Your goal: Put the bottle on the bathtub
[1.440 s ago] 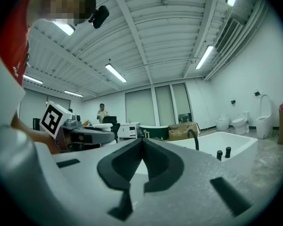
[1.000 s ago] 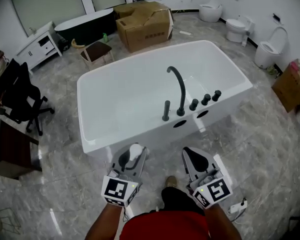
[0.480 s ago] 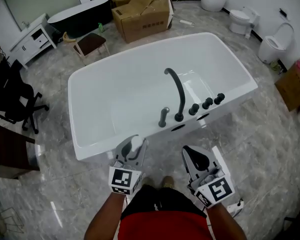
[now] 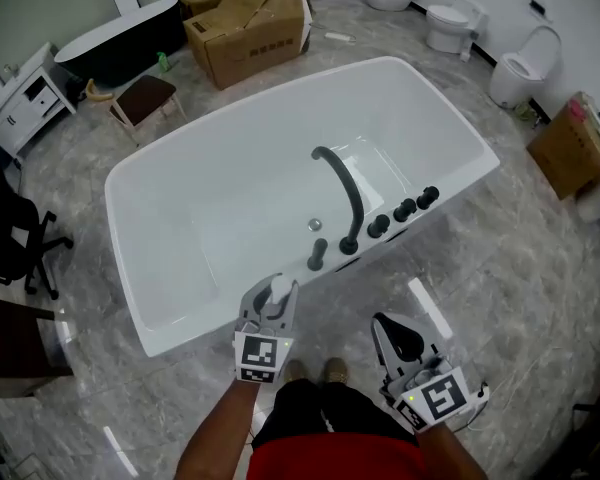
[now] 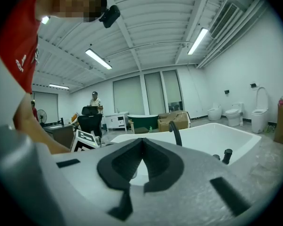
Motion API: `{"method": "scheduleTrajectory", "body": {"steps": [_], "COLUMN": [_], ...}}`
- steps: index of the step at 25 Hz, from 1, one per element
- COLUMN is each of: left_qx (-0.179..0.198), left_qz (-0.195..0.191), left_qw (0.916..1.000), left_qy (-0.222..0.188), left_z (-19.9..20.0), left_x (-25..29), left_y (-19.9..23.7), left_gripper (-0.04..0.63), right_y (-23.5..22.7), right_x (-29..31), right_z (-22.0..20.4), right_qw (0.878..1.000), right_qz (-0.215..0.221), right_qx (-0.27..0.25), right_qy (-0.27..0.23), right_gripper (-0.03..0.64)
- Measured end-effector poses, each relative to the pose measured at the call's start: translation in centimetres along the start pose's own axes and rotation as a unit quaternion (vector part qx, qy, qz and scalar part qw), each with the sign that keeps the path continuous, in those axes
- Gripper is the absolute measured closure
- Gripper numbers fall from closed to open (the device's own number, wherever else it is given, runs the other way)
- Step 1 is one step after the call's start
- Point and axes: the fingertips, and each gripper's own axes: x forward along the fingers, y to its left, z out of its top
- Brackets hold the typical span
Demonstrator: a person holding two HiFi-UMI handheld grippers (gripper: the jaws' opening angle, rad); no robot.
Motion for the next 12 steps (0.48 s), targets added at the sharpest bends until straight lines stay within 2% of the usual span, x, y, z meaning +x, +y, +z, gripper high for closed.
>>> {"method": "scheduleTrajectory", "body": {"steps": [12], "left_qx": [0.001], "left_qz": [-0.028], "left_qw": [0.9986], "left_qy": [0.045], "left_z": [-6.0], "left_x": [7.4], "left_y": [1.6], "left_gripper": [0.491], "right_y": [-3.2], "right_x": [1.0], "right_z": [-3.5], "right_qw": [0.997], "right_qz": [-0.055], "right_qx": [0.020], "right_qy": [0.045], "right_gripper": [0.612]}}
